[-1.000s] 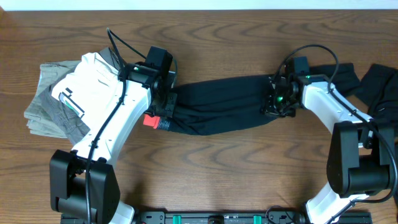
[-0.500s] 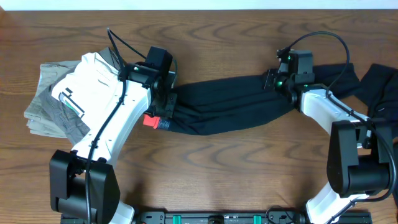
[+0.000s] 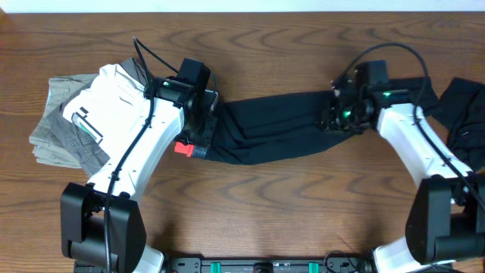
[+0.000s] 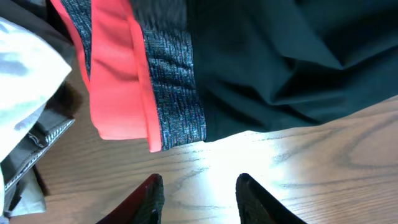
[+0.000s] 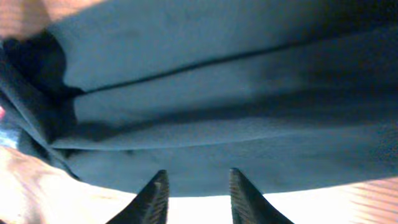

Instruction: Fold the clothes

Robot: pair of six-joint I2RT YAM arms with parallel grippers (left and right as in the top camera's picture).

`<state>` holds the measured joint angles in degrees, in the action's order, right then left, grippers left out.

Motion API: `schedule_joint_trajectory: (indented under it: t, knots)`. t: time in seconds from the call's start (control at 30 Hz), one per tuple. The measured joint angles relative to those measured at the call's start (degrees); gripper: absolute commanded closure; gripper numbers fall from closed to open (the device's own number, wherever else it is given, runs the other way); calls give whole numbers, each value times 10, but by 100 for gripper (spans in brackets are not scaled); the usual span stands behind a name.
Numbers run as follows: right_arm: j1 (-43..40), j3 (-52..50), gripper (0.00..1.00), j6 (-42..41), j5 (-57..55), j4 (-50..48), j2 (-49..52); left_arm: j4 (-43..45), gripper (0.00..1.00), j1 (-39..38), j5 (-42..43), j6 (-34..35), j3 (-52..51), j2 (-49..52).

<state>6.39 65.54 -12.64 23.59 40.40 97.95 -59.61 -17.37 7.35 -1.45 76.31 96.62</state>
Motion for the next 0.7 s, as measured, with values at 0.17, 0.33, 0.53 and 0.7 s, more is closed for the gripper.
schedule_joint_trajectory:
  t: [0.17,0.33,0.53,0.7]
  knots:
    - [33,-44,89,-38,-31,-67,44,-9,58,7,-2,12,0,0]
    - [40,-62,94,-80,-38,-132,87,-36,55,28,-3,16,0,-4]
    - [41,-63,92,-98,-45,-268,110,-36,52,36,-5,17,0,-26]
    - [41,-64,91,-120,-51,-335,115,-36,51,36,-5,17,0,-27]
